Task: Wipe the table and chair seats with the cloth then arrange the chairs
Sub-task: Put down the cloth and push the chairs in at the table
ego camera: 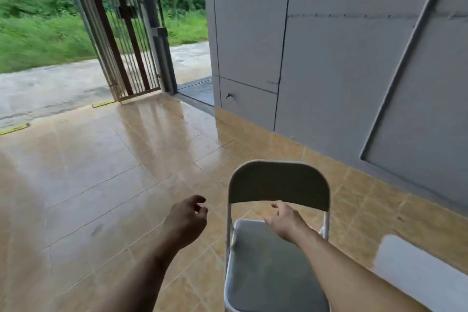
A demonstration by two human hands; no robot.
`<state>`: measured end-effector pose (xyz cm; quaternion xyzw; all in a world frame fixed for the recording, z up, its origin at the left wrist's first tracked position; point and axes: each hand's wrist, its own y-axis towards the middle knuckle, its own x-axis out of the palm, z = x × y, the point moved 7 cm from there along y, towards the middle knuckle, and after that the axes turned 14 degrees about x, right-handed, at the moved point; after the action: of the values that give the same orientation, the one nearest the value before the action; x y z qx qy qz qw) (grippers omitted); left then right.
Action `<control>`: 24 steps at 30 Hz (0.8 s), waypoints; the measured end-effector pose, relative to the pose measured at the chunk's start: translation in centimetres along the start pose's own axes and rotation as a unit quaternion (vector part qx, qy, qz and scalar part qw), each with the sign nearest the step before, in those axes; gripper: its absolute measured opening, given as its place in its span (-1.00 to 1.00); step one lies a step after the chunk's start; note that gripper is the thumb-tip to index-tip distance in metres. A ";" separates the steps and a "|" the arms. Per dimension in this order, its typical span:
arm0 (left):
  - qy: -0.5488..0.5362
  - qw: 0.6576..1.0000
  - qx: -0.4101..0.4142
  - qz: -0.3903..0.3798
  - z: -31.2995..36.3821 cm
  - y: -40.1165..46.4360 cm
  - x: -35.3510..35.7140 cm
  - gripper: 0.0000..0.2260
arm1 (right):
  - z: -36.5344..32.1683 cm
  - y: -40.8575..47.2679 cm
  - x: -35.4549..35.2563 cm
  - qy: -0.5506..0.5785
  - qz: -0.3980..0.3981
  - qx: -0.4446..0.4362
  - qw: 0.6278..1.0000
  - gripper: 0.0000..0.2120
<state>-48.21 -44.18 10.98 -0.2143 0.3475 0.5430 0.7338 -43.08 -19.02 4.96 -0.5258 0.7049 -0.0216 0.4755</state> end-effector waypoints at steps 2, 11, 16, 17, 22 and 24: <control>0.005 0.999 0.033 -0.022 0.3 4.2 0.8 -0.70 | 0.2 2.4 -1.0 0.048 0.019 0.041 0.998 -0.44; 0.112 0.970 0.177 -0.125 0.0 18.6 9.0 -0.39 | -0.2 13.4 -3.2 0.244 0.077 0.148 0.955 -0.42; 0.189 0.940 0.229 -0.167 -1.3 25.5 13.5 -0.26 | -0.3 16.4 -3.2 0.265 0.084 0.198 0.940 -0.41; 0.198 0.934 0.241 -0.173 -1.6 27.0 14.4 -0.24 | -0.2 17.2 -3.3 0.276 0.089 0.212 0.933 -0.41; 0.193 0.903 0.315 -0.220 -3.3 33.7 19.7 -0.24 | -1.1 22.7 -2.9 0.331 0.113 0.288 0.892 -0.40; 0.193 0.877 0.361 -0.251 -4.2 36.0 21.5 -0.29 | -2.7 25.5 -2.3 0.355 0.119 0.317 0.871 -0.39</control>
<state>-79.77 -21.69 -5.56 -0.1153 0.5887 0.1249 0.7903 -63.31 -7.19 -5.62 -0.2159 0.8387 -0.3728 0.3332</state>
